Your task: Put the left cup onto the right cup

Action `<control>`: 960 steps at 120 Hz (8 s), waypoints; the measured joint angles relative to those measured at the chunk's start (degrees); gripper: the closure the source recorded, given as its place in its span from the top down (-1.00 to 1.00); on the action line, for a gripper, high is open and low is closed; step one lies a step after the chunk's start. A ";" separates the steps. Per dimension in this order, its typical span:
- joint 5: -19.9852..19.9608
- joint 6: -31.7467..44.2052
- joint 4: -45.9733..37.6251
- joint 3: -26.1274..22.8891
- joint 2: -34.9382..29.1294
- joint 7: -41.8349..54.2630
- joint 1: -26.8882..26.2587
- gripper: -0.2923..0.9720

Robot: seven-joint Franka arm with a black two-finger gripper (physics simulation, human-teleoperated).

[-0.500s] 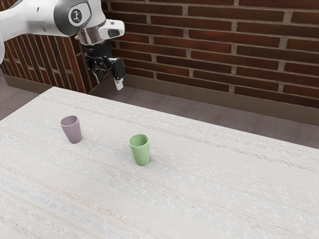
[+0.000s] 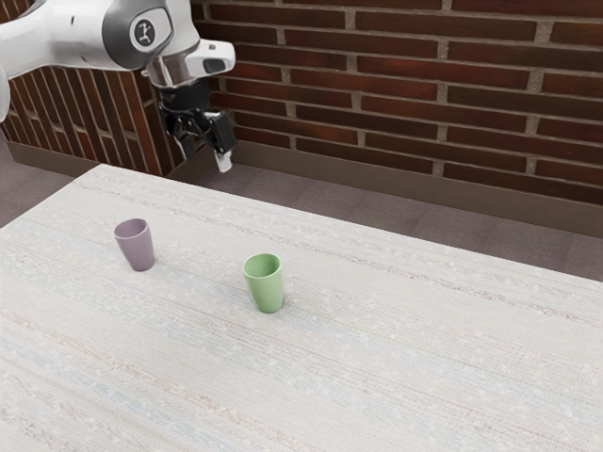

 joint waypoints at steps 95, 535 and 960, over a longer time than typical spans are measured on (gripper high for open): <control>2.38 4.03 -7.42 7.11 0.49 4.24 5.19 0.54; -4.69 24.27 -4.28 7.02 19.37 18.30 16.07 -0.69; 4.24 25.24 -14.28 -4.76 10.14 -0.42 -2.81 -0.70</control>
